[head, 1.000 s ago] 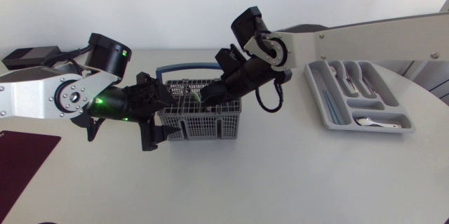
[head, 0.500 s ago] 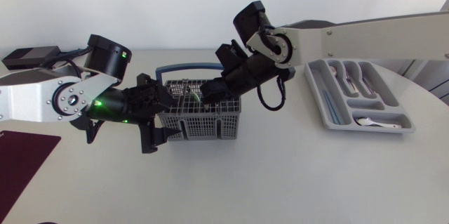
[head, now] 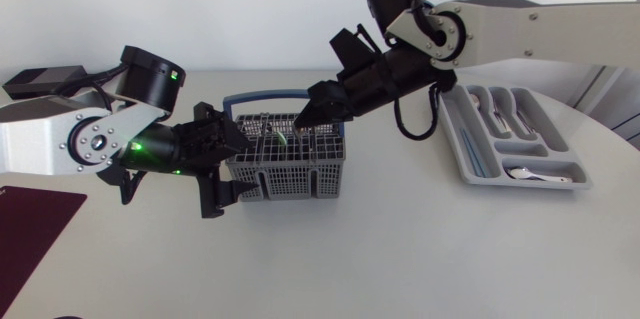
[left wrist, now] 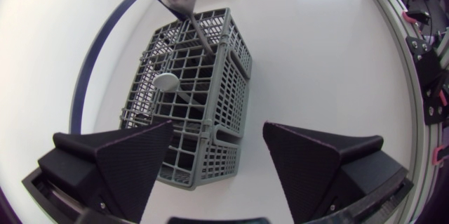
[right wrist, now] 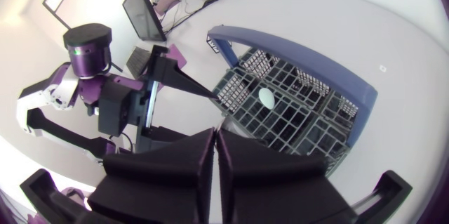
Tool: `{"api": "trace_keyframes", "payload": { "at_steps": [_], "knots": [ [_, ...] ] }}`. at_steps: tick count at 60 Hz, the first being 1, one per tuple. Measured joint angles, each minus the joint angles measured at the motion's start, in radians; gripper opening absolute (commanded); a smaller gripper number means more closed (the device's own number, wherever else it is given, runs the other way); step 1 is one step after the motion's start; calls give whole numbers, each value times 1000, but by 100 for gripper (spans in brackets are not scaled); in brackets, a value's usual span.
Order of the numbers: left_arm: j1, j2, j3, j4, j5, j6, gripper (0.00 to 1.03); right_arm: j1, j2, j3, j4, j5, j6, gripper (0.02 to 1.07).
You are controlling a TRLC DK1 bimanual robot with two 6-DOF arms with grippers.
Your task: Transfer all utensils from the basket to the drawer tray.
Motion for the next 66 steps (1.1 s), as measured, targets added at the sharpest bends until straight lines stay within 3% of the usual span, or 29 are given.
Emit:
{"api": "trace_keyframes", "payload": {
  "at_steps": [16, 31, 57, 66],
  "knots": [
    [-19, 0, 0, -4, -18, -5, 89, -26, -40, 39, -68, -100, 0, 8],
    [-27, -4, 0, -21, -22, -16, 89, -73, -104, 52, -120, -131, 0, 8],
    [-104, -45, 14, -18, -75, 24, 86, -311, -306, 18, -367, 26, -203, 8],
    [-121, -40, 44, -16, -78, 31, 87, -449, -330, -81, -388, 142, -313, 8]
  ]
}}
